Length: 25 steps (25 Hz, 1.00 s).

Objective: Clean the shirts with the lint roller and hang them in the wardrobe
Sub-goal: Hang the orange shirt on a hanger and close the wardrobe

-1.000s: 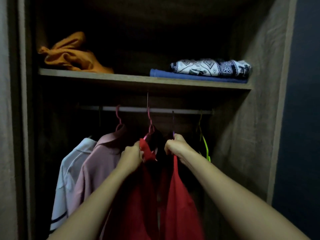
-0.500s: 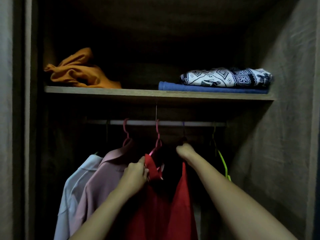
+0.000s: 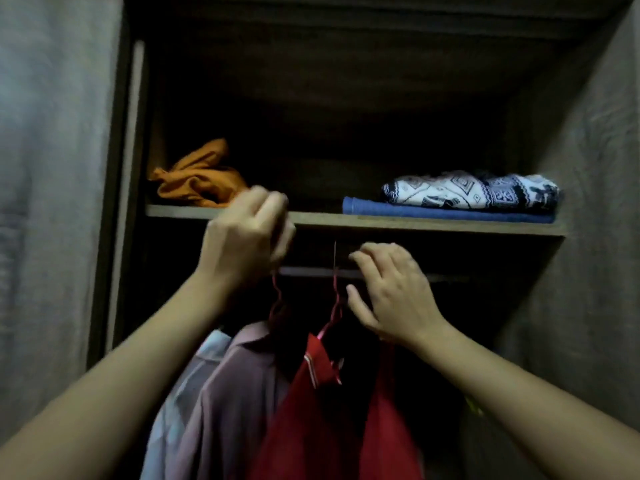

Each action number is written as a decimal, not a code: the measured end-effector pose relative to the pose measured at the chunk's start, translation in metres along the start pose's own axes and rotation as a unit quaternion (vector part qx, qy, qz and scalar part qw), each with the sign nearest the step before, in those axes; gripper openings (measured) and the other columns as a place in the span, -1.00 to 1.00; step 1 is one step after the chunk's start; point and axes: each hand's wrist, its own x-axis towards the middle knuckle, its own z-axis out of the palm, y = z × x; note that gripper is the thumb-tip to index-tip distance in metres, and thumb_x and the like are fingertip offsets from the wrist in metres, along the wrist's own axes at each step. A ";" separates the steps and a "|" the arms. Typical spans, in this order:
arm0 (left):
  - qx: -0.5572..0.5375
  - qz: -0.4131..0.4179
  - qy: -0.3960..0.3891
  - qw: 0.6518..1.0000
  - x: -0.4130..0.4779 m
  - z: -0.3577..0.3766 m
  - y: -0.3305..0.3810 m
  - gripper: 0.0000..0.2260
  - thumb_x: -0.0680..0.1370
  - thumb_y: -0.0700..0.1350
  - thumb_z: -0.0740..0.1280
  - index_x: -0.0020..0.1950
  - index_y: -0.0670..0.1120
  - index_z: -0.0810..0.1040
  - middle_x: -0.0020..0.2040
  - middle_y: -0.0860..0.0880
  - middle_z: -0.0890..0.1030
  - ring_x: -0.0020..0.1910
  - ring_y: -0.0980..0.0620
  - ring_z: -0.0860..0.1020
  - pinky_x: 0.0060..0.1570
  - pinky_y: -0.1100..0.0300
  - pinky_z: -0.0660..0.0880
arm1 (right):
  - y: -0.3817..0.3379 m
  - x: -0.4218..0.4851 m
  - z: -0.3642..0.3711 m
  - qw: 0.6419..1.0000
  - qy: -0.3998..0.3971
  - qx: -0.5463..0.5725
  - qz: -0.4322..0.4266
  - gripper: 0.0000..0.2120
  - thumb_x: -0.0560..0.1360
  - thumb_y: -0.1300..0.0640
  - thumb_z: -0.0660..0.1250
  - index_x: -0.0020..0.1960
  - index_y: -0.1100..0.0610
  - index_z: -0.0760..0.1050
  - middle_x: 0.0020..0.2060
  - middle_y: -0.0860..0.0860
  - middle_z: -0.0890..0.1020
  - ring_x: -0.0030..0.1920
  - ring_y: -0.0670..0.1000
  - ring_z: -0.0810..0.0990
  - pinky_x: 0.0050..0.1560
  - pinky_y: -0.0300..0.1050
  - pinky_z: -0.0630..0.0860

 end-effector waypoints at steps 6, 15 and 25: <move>0.080 -0.291 -0.388 0.871 0.048 0.010 -0.089 -0.26 0.44 0.31 0.24 0.51 0.10 0.03 0.49 -0.23 0.17 0.39 -0.33 0.24 0.32 -0.21 0.24 | 0.018 0.056 -0.001 0.991 -0.111 -0.063 0.047 -0.25 0.39 -0.33 0.04 0.38 0.16 0.35 0.32 0.27 0.45 0.33 0.22 0.44 0.34 0.03 0.07; 0.055 -0.085 -0.314 0.944 0.082 -0.026 -0.072 -0.23 0.30 0.39 0.33 0.43 0.28 0.10 0.44 -0.11 0.12 0.41 -0.17 0.14 0.22 -0.25 0.26 | 0.016 0.056 -0.005 0.989 -0.117 -0.068 0.056 -0.16 0.29 -0.43 0.06 0.32 0.14 0.44 0.25 0.26 0.52 0.23 0.20 0.54 0.14 0.10 0.51; -0.178 -0.114 -0.290 0.933 0.048 -0.035 -0.068 -0.43 0.34 0.29 0.31 0.33 0.24 0.32 0.17 -0.03 0.52 0.13 -0.04 0.51 0.14 -0.02 0.47 | 0.011 0.050 -0.036 0.971 -0.137 0.178 0.084 0.07 0.17 -0.60 0.00 0.48 -0.12 -0.34 0.51 -0.01 -0.29 0.49 -0.08 -0.24 0.42 -0.09 -0.27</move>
